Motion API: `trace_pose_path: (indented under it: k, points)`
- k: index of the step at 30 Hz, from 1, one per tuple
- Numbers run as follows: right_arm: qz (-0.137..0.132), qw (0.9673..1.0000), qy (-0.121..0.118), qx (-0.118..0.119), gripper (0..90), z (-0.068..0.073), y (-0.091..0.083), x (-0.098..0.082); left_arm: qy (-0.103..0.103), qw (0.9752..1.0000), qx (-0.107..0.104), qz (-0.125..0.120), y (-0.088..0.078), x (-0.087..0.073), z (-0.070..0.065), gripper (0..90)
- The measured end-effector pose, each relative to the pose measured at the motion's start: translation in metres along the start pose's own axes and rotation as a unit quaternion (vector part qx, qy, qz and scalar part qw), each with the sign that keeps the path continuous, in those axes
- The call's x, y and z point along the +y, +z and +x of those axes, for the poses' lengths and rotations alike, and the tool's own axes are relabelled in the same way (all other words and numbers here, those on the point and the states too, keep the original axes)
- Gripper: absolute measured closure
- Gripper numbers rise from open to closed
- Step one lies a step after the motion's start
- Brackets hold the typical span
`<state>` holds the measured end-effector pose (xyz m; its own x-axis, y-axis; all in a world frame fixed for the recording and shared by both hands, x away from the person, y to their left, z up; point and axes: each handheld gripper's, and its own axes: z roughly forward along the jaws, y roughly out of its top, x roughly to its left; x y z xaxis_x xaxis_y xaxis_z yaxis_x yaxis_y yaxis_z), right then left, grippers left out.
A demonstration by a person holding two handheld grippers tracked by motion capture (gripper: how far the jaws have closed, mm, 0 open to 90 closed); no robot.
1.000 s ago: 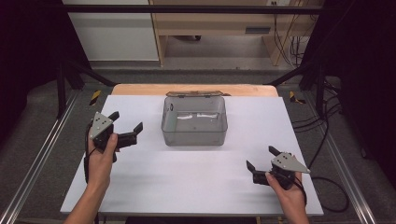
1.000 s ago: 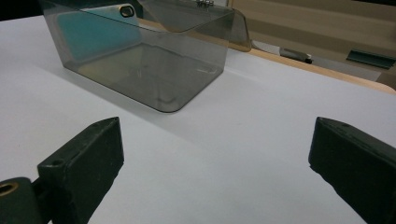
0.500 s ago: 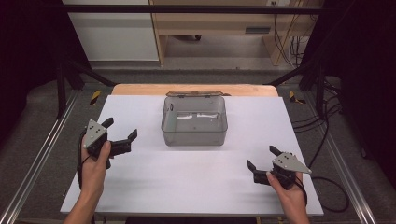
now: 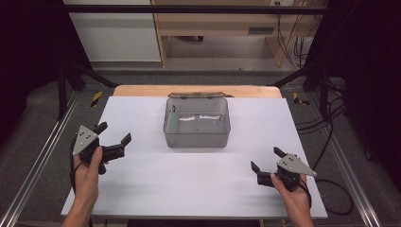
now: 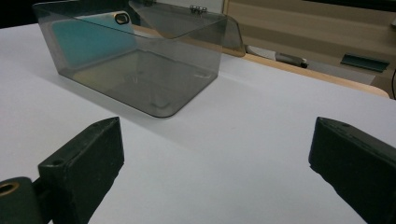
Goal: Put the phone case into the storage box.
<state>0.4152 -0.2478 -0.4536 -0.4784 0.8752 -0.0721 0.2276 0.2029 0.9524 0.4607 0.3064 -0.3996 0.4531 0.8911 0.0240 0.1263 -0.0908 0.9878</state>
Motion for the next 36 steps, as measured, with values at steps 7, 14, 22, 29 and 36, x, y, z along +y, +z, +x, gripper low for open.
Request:
trace_pose_path:
  k: [7,14,22,29,36]
  points:
    - [-0.011,0.9999,0.011,-0.001,3.7,-0.003,-0.001,-0.001,-0.010,0.9999,-0.003,-0.001,-0.010,-0.013,0.008,1.7]
    - [-0.018,0.9997,0.014,-0.002,3.6,-0.004,-0.001,-0.001,-0.014,0.9998,-0.013,-0.004,-0.017,-0.024,0.007,1.7]
    - [-0.034,0.9991,0.023,-0.002,3.4,-0.006,-0.003,-0.001,-0.019,0.9994,-0.029,-0.007,-0.019,-0.031,0.002,1.7]
    - [-0.056,0.9981,0.026,0.003,3.3,-0.006,-0.002,-0.002,-0.032,0.9982,-0.051,-0.006,-0.019,-0.038,-0.008,1.7]
    - [-0.055,0.9981,0.025,0.007,3.2,-0.004,0.000,-0.001,-0.026,0.9985,-0.048,-0.001,-0.020,-0.041,-0.016,1.7]
